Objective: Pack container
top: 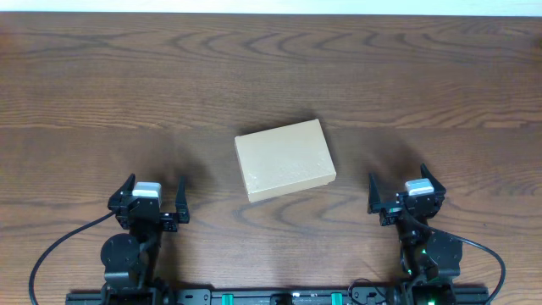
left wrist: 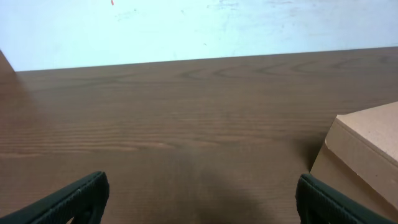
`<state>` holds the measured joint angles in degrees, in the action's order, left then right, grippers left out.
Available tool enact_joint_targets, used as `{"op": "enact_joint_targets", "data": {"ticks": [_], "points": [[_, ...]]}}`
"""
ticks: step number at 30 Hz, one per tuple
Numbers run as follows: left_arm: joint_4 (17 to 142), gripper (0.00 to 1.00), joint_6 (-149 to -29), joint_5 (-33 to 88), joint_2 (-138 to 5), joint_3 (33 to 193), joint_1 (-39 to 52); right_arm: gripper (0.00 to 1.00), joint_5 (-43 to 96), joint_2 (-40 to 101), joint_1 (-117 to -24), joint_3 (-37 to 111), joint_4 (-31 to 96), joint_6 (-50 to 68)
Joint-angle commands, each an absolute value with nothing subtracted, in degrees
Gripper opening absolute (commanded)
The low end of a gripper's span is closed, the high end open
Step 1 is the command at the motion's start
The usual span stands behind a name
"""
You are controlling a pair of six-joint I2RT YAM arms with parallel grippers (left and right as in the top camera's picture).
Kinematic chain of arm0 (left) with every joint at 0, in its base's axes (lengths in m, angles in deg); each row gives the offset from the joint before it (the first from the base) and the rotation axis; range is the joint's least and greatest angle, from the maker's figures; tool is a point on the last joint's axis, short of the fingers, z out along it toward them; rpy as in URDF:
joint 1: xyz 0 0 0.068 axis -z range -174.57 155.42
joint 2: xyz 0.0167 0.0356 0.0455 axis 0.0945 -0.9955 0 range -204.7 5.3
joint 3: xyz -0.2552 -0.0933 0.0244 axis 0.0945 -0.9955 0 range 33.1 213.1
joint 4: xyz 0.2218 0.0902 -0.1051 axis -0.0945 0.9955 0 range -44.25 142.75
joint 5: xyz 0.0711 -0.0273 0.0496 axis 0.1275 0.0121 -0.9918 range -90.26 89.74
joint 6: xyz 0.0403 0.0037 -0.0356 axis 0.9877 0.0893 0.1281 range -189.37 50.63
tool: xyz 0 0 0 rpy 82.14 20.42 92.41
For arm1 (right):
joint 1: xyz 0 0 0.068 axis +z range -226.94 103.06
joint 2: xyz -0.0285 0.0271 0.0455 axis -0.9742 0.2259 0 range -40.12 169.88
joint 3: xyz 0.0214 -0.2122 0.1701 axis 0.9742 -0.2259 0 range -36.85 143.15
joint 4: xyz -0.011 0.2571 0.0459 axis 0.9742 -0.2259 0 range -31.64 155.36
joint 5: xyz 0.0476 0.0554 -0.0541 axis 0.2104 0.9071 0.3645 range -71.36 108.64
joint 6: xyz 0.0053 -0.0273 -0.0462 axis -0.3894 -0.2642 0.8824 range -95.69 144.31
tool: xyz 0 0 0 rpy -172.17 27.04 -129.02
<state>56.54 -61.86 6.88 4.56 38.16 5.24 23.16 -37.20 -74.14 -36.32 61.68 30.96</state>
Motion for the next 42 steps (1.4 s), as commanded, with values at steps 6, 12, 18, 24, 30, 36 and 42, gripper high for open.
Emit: {"op": "enact_joint_targets", "data": {"ticks": [6, 12, 18, 24, 30, 36, 42], "points": [[56.8, 0.95, -64.4, 7.1, 5.1, 36.4, 5.5, 0.99, 23.6, -37.6, -74.2, -36.5, 61.5, 30.2], [56.8, 0.95, -65.3, 6.8, 5.1, 36.4, 5.5, 0.99, 23.6, -37.6, -74.2, -36.5, 61.5, 30.2], [56.8, 0.95, -67.3, 4.6, 5.1, 36.4, 5.5, 0.99, 23.6, -37.6, -74.2, -36.5, 61.5, 30.2], [57.0, 0.95, -68.6, 3.4, 5.1, 36.4, 5.5, 0.99, 23.6, -37.6, -74.2, -36.5, 61.5, 30.2], [57.0, 0.95, -68.1, 4.1, 5.1, 36.4, 5.5, 0.99, 23.6, -37.6, -74.2, -36.5, 61.5, 30.2], [56.8, 0.95, -68.1, 5.9, 5.1, 36.4, 5.5, 0.99, 23.6, -37.6, -74.2, -36.5, 61.5, 30.2], [56.8, 0.95, -68.1, 6.3, 5.1, 36.4, 5.5, 0.99, 23.6, -37.6, -74.2, -36.5, 61.5, 30.2]]}}
